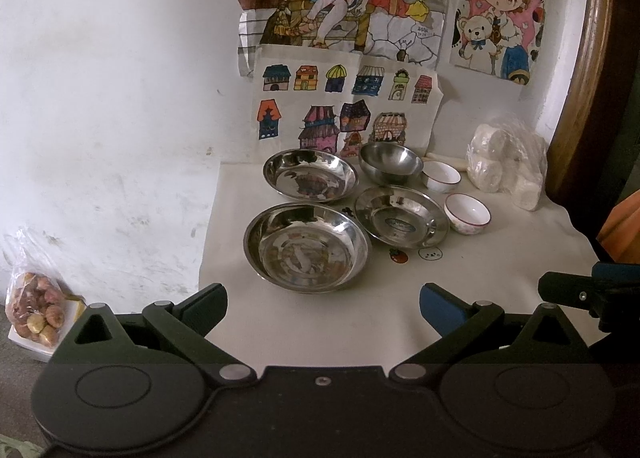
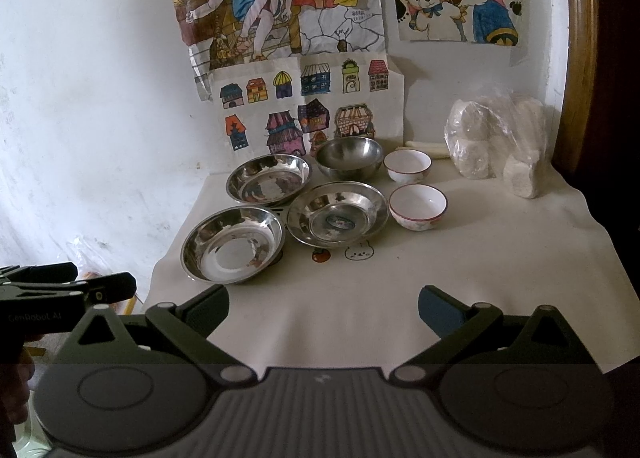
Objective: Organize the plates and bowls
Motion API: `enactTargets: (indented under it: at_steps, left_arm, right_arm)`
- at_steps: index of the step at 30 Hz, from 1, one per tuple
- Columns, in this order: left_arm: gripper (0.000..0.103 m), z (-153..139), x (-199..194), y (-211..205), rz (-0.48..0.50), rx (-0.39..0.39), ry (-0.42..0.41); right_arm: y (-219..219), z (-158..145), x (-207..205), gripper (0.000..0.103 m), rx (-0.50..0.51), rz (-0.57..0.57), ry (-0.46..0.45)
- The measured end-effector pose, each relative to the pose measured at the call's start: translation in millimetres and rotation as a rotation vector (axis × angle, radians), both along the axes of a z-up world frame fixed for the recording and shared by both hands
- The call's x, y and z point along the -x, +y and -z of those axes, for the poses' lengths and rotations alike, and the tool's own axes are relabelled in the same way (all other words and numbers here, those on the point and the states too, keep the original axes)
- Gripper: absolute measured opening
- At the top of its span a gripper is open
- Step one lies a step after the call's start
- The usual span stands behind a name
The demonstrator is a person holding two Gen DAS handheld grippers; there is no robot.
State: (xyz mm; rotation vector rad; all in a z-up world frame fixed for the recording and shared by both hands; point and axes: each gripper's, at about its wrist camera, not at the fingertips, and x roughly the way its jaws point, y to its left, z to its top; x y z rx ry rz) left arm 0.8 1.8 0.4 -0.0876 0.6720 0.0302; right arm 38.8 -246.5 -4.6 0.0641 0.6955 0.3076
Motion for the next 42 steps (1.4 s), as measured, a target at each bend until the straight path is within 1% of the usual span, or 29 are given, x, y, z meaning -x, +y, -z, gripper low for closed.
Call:
enactTargets:
  at_steps: [6,15,27,30,32,38,42]
  left_arm:
    - [0.102,2,1,-2,0.002,-0.002,0.003]
    - [0.102,8,0,-9,0.004,-0.006,0.012]
    - [0.102,9,-10,-12,-0.003,-0.012,0.037]
    - [0.102,13,-16,-15,-0.005,-0.016,0.064]
    - [0.102,17,-22,-17,-0.006,-0.012,0.097]
    - [0.102,28,-45,-21,-0.026,0.035,0.165]
    - [0.102,35,-65,-28,-0.050,0.089,0.193]
  right_arm:
    - [-2,5,-2,0.103,0.000,0.000,0.000]
    - [-6,2,0,0.103,-0.003,0.001,0.005]
    - [-13,12,-11,0.103,-0.009,-0.004,0.023]
    - [-15,16,-15,0.103,-0.012,-0.010,0.034]
    - [-16,18,-19,0.103,-0.011,-0.016,0.040]
    - [-25,24,-43,0.103,-0.003,-0.054,0.061]
    - [-35,27,-67,0.103,0.009,-0.091,0.069]
